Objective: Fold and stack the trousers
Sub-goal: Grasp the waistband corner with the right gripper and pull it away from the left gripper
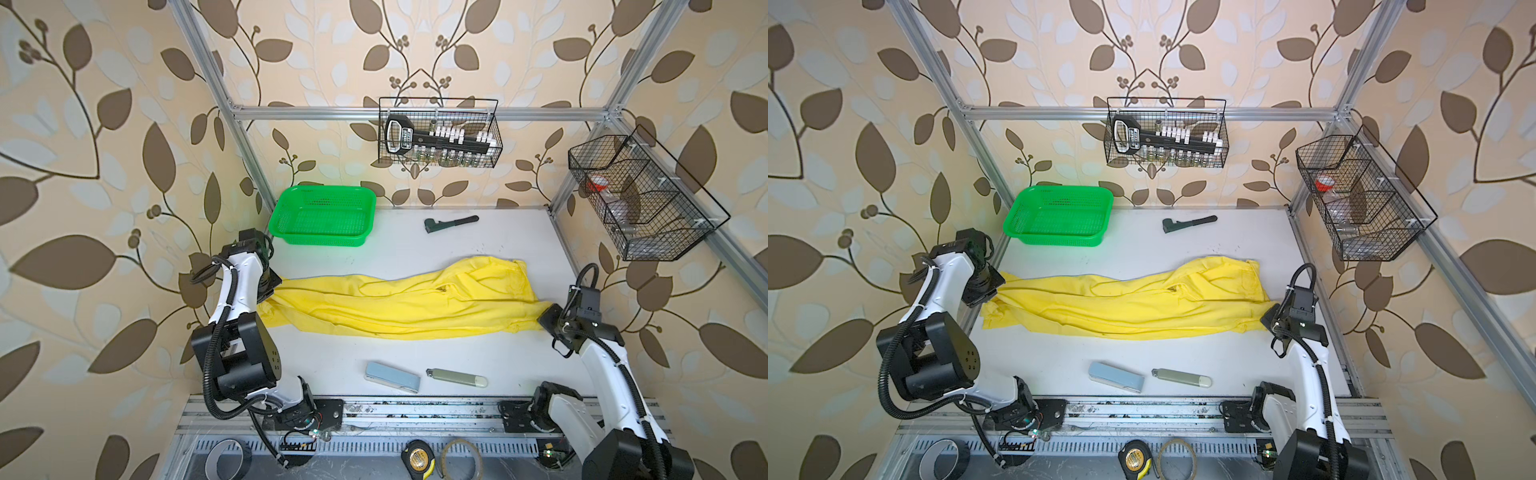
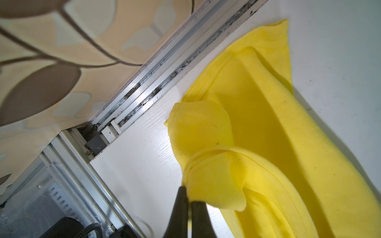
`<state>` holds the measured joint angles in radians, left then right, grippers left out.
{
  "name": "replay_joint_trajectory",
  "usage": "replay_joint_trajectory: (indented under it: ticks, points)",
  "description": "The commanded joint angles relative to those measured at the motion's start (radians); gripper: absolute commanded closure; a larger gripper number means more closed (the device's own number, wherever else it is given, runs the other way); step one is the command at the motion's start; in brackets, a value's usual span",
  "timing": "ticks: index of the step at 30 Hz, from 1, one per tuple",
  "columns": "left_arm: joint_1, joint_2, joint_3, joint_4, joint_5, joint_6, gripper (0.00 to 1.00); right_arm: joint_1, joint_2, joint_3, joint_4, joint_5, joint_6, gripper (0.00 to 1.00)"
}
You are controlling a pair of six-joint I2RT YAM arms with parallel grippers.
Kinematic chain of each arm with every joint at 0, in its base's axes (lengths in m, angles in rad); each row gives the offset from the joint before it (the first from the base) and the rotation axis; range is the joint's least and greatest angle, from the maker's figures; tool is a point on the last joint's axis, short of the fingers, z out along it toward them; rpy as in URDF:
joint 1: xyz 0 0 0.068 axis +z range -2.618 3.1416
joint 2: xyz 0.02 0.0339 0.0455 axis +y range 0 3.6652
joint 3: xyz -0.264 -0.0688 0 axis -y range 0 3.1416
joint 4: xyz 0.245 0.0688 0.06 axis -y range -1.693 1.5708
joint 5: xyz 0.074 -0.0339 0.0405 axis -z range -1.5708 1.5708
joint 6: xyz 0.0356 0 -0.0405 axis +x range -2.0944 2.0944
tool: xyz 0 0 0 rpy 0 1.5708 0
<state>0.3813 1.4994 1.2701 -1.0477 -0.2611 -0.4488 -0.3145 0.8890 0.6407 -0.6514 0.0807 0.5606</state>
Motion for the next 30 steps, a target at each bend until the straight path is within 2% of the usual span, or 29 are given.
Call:
replay_joint_trajectory:
  ticks: [1, 7, 16, 19, 22, 25, 30]
  points:
    - [0.008, -0.054, 0.082, -0.049, -0.021, -0.015, 1.00, -0.006, -0.002, 0.159, -0.025, 0.136, -0.076, 1.00]
    - [0.008, -0.055, 0.202, -0.084, -0.019, -0.018, 1.00, 0.005, 0.059, 0.367, -0.032, 0.144, -0.098, 1.00]
    - [0.010, 0.024, 0.447, -0.112, -0.073, -0.020, 1.00, 0.029, 0.207, 0.594, 0.000, -0.009, -0.060, 1.00]
    - [0.034, 0.026, 0.467, -0.106, -0.111, -0.030, 1.00, 0.032, 0.220, 0.597, 0.044, -0.073, -0.047, 1.00]
    - [0.095, 0.008, 0.440, -0.072, -0.121, -0.039, 1.00, 0.049, 0.223, 0.596, 0.094, -0.145, -0.027, 1.00]
    - [0.135, 0.008, 0.412, -0.051, -0.097, -0.028, 1.00, 0.098, 0.209, 0.565, 0.116, -0.138, -0.042, 1.00]
    - [0.142, -0.001, 0.333, -0.027, -0.072, -0.023, 1.00, 0.151, 0.154, 0.456, 0.131, -0.122, -0.006, 1.00]
